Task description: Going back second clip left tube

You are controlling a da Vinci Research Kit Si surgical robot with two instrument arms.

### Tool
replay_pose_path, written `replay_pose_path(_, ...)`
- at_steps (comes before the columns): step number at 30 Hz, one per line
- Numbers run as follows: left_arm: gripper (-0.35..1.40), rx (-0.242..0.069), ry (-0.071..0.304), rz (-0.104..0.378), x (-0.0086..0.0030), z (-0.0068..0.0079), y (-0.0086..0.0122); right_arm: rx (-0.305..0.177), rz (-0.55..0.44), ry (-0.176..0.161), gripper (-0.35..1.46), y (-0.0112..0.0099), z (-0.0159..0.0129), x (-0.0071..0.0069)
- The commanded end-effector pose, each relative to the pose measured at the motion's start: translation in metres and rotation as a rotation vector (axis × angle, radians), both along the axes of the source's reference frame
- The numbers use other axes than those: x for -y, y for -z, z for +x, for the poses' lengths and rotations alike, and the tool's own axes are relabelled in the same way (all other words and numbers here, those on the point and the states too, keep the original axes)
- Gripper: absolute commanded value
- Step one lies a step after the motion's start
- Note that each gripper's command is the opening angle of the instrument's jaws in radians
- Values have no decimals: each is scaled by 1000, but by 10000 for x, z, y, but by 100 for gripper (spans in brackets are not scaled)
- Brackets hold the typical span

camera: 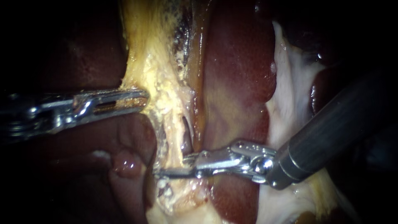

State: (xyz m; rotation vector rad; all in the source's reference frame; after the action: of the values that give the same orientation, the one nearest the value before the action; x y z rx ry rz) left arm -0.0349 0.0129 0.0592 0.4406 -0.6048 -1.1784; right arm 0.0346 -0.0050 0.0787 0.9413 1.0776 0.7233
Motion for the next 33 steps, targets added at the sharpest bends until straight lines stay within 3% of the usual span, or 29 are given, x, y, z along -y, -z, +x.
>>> replay_pose_path(1, -35, -1, 1, 0, 0, 0, 1, -1, 0, 1, -35, 0, 0, 0)
replay_pose_path(5, -35, -1, 1, 0, 0, 0, 2, -3, 1, 4, -32, 0, 0, 0)
replay_pose_path(8, -35, -1, 1, 0, 0, 0, 2, -4, 2, 5, 34, -1, 2, -1)
replay_pose_path(10, -35, -1, 1, 0, 0, 0, 2, -3, -25, -3, 51, -2, 3, -1)
replay_pose_path(23, -35, 0, 0, 0, 1, 3, 2, -68, -238, 29, 60, 4, -18, -9)
replay_pose_path(26, -35, 0, 0, 0, 1, 3, 2, -81, -295, 35, 60, 14, -35, -17)
replay_pose_path(33, -35, 0, 0, -1, 2, 4, 2, -105, -422, 40, 60, 51, -84, -52)
